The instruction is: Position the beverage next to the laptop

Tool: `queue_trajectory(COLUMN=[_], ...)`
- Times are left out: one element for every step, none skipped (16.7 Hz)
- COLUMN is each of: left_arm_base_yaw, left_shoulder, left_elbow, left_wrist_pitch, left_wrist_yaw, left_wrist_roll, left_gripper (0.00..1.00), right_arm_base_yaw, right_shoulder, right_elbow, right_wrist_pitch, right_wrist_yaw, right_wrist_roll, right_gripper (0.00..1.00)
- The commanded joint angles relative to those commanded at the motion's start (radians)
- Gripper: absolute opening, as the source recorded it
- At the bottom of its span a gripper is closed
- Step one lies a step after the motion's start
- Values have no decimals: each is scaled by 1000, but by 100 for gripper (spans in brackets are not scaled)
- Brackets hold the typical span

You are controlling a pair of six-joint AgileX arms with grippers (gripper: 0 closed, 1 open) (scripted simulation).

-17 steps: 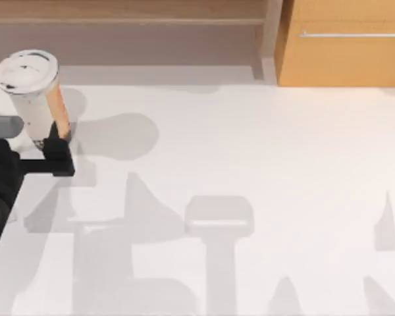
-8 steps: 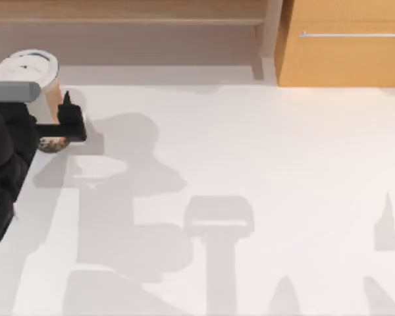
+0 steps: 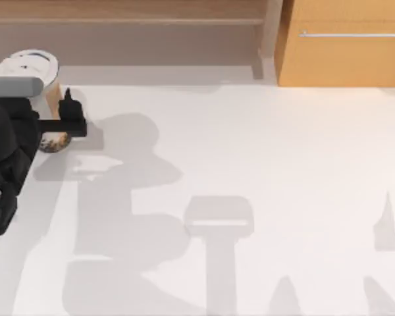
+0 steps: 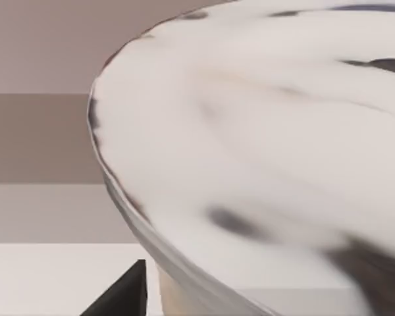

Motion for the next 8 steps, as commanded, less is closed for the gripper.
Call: queue_trajectory(left_arm_base_yaw=[0, 0, 0, 0, 0, 0, 0, 0], left_shoulder=[0, 0, 0, 0, 0, 0, 0, 0], left_elbow=[0, 0, 0, 0, 0, 0, 0, 0], left_wrist_pitch=[0, 0, 0, 0, 0, 0, 0, 0], left_wrist_yaw=[0, 0, 0, 0, 0, 0, 0, 0], left_wrist_roll=[0, 0, 0, 0, 0, 0, 0, 0], left_gripper=[77, 70, 62, 55, 47, 40, 32, 25], right_arm_base_yaw=[0, 0, 0, 0, 0, 0, 0, 0], right_shoulder=[0, 0, 0, 0, 0, 0, 0, 0], right_elbow=[0, 0, 0, 0, 0, 0, 0, 0], right_wrist_pitch=[0, 0, 0, 0, 0, 0, 0, 0], right_wrist_yaw=[0, 0, 0, 0, 0, 0, 0, 0], right_wrist_roll=[0, 0, 0, 0, 0, 0, 0, 0], right_gripper=[100, 100, 100, 100, 100, 100, 100, 100])
